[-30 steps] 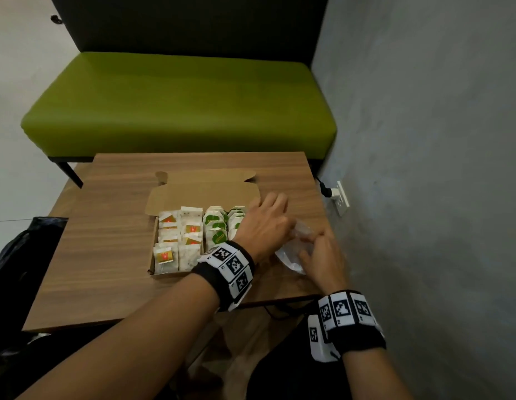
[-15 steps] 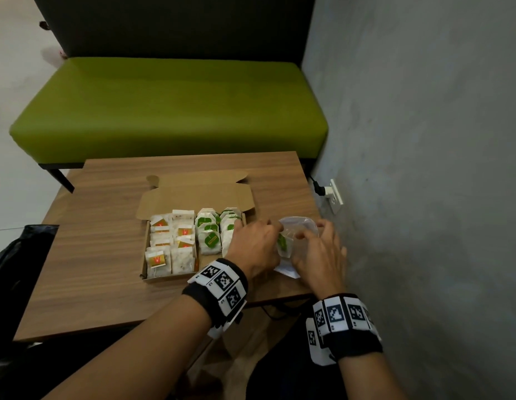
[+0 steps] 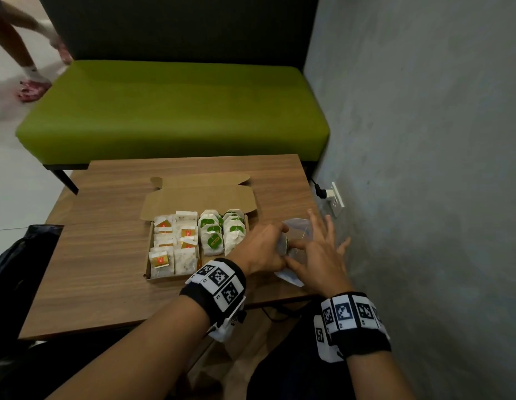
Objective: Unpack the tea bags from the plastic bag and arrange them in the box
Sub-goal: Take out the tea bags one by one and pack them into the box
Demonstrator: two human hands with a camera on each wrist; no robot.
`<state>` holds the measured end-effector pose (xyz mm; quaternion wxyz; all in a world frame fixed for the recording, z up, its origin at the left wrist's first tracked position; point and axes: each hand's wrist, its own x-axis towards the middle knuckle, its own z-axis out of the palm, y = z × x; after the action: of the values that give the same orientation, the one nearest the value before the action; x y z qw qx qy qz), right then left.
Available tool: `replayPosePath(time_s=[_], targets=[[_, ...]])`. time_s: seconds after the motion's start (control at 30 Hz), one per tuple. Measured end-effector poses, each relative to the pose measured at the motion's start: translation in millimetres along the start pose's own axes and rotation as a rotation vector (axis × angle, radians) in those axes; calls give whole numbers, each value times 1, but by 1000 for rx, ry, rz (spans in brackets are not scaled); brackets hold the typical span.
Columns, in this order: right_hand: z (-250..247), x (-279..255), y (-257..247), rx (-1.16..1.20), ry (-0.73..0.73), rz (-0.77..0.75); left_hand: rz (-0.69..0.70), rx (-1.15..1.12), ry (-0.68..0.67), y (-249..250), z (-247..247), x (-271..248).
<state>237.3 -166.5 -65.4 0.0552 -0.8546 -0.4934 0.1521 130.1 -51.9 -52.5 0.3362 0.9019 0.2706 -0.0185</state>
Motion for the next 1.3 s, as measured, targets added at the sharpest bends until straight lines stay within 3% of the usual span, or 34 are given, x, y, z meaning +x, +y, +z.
replayPosePath(time_s=[0.13,0.43,0.53,0.63,0.77,0.87,0.97,1.17,1.3], targets=[[5,0,5,94,62,6,25,-23,-4,-2,-2,-1],[8,0,14,688,468,184,-48,204,65,-3,1,-1],[6,-1,11,867,488,181,-75,318,63,-2,2,-2],[6,-3,7,903,482,170,-93,383,65,-2,2,-4],[6,-6,0,902,488,182,-93,511,189,0,1,-16],[8,-11,-12,882,510,157,38,328,357,5,4,-27],[6,-18,-29,919,492,72,193,7,397,9,8,-42],[5,-30,-43,973,337,-75,70,-441,543,-5,8,-63],[3,-35,-46,1026,358,-78,-46,-799,531,-16,2,-76]])
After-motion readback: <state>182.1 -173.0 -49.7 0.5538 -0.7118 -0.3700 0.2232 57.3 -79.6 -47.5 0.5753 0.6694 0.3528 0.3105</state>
